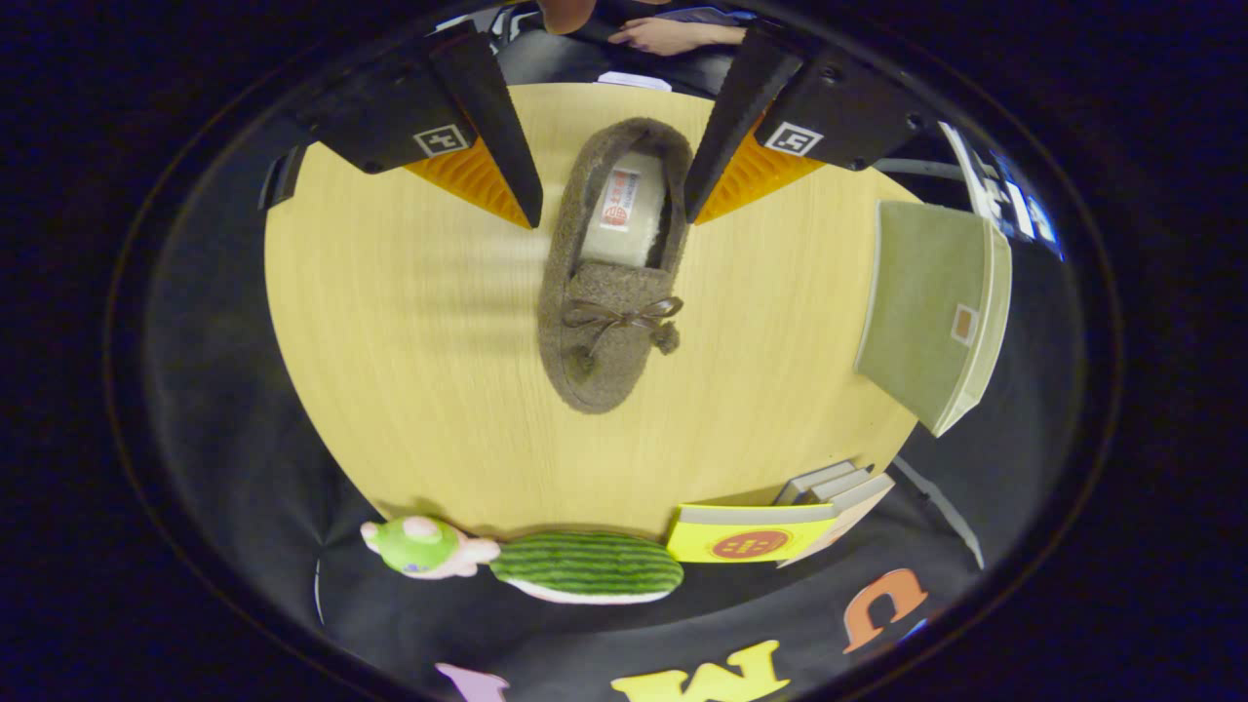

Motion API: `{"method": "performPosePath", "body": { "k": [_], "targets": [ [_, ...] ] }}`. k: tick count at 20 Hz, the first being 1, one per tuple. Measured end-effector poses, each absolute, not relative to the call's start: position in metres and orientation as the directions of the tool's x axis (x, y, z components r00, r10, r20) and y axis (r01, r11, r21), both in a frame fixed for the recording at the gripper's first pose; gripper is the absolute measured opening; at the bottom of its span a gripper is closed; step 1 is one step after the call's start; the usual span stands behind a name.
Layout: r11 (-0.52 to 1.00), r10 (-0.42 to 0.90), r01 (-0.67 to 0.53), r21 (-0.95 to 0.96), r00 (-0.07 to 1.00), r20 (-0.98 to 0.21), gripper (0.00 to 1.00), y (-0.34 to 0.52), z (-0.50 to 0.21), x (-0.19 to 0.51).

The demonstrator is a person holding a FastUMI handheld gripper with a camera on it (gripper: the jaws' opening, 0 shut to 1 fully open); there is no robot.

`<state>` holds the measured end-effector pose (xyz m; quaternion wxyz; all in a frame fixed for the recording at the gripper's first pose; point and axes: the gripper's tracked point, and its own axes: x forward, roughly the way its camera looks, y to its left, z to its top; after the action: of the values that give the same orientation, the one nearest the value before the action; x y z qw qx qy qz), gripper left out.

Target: Open the storage box then place both shoes into the box .Put the left shoe in first, then the right shoe, with the right side of both shoes facing outward in a uniform manner.

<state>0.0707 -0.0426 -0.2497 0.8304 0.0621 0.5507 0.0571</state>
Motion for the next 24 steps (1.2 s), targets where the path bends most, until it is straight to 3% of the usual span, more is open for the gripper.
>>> {"method": "performPosePath", "body": {
  "k": [4,9,10,17,24],
  "targets": [
    [0.966,0.221,0.065,0.252,0.303,-0.927,0.88,-0.049,-0.278,0.077],
    [0.909,0.324,0.188,0.372,0.244,-0.914,0.62,-0.047,-0.296,0.077],
    [0.907,0.324,0.195,0.373,0.243,-0.914,0.48,-0.048,-0.299,0.077],
    [0.89,0.318,0.25,0.382,0.26,-0.912,0.09,-0.056,-0.29,0.075],
    [0.86,0.368,0.249,0.446,0.305,-0.879,0.07,-0.023,-0.239,0.057]
  ]
}}
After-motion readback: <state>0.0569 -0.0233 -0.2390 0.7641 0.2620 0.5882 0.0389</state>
